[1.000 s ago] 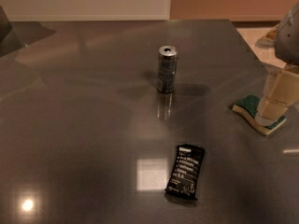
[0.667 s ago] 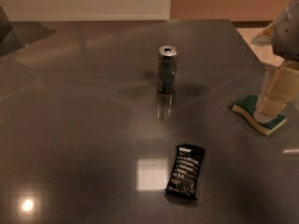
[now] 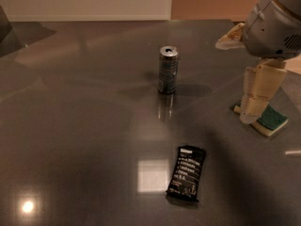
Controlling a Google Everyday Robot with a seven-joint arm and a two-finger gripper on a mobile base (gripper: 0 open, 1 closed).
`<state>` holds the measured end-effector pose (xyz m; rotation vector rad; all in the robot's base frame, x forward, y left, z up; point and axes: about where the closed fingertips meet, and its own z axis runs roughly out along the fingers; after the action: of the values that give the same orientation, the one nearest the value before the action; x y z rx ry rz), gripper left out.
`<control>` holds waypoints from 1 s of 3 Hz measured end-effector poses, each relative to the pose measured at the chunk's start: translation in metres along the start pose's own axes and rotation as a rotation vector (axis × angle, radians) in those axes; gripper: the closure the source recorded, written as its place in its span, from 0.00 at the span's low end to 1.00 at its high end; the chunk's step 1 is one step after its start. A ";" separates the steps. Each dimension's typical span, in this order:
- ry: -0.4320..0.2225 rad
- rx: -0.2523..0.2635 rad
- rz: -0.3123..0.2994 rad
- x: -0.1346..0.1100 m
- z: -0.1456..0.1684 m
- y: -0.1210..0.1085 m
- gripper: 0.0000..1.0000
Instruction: Move rxbar chocolate near redbull can
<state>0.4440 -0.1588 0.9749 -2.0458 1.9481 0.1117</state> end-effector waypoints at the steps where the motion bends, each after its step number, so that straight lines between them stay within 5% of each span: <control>1: -0.042 -0.058 -0.170 -0.020 0.020 0.017 0.00; 3: -0.071 -0.156 -0.540 -0.032 0.063 0.067 0.00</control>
Offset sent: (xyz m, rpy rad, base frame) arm -0.0707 0.0453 -0.0751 -0.0286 0.0278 0.6707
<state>0.3860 -0.1120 0.9120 -2.5518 1.3208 0.2129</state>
